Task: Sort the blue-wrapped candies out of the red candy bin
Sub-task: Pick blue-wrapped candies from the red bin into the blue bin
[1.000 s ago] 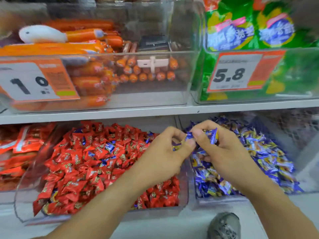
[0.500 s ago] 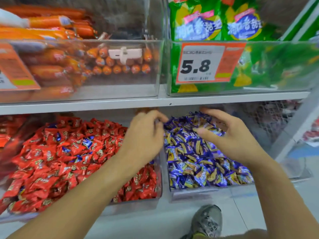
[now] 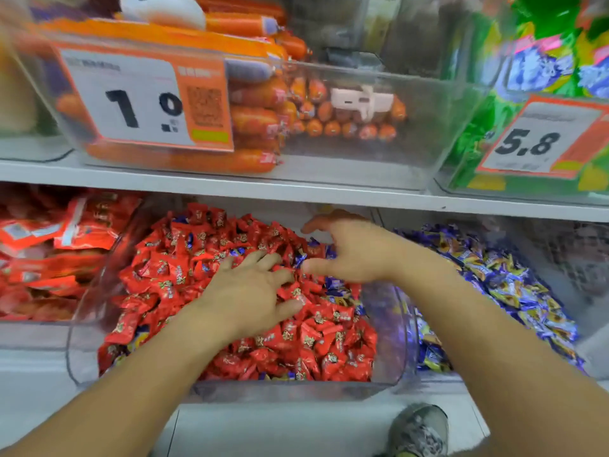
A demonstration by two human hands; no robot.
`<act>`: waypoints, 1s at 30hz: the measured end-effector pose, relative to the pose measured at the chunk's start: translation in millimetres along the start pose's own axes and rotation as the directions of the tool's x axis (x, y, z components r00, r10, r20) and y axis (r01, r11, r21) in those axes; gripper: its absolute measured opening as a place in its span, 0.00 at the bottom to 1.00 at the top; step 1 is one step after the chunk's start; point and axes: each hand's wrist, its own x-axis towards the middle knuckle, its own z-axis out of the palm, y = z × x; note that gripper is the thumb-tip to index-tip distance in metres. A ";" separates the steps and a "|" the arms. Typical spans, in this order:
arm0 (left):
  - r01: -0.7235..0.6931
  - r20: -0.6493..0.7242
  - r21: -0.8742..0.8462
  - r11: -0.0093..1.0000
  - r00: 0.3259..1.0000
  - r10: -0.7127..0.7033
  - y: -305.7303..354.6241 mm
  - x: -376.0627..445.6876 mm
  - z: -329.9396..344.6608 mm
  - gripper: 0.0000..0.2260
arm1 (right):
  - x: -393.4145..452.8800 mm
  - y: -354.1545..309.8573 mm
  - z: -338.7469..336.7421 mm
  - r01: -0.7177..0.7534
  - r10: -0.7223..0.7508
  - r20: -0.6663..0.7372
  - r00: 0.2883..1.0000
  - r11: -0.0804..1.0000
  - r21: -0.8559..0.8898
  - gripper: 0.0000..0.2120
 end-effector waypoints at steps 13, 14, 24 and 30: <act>-0.023 -0.135 -0.109 0.994 0.991 0.009 -26.8 -19.8 4.1 0.26 | 71.8 4.5 35.0 -0.305 0.210 0.531 0.821 0.947 0.097 0.36; -0.045 -0.140 -0.143 0.989 0.990 0.025 -27.5 -19.3 2.5 0.27 | 67.0 4.9 36.7 -0.315 0.179 0.525 0.832 0.931 0.182 0.35; -0.154 -0.405 -0.516 0.843 0.910 -0.082 -45.3 -28.3 -26.0 0.41 | 40.4 -25.2 22.4 -0.165 -0.043 0.350 0.936 0.825 0.541 0.33; -0.202 -0.346 -0.482 0.853 0.938 0.027 -61.3 -44.6 -23.7 0.49 | 21.9 -52.4 47.8 0.216 -0.189 -0.106 0.976 0.887 0.408 0.40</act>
